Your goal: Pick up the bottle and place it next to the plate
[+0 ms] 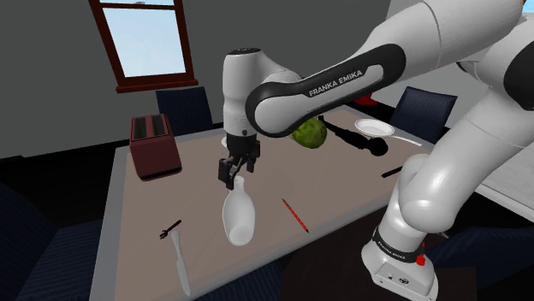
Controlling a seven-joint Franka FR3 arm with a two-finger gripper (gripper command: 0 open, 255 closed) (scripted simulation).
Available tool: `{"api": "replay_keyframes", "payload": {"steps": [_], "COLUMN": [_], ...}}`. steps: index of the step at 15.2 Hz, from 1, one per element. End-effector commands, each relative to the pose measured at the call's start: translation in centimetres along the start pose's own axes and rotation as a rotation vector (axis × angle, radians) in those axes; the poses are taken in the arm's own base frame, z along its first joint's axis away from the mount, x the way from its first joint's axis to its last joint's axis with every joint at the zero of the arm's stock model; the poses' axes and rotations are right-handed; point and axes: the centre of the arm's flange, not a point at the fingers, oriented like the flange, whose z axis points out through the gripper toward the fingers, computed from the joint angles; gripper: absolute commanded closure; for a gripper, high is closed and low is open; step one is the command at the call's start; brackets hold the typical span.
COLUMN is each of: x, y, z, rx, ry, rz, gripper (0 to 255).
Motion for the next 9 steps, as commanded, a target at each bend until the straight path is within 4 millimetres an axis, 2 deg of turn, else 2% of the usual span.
{"api": "replay_keyframes", "payload": {"steps": [1, 6, 9], "x": [0.0, 0.0, 0.0], "y": [-0.4, -0.5, -0.5], "z": [0.9, 3.3, 3.3], "rx": [0.001, 0.001, 0.001], "ry": [-0.001, -0.001, -0.001], "rz": [0.0, 0.0, 0.0], "gripper": [0, 0, 0]}}
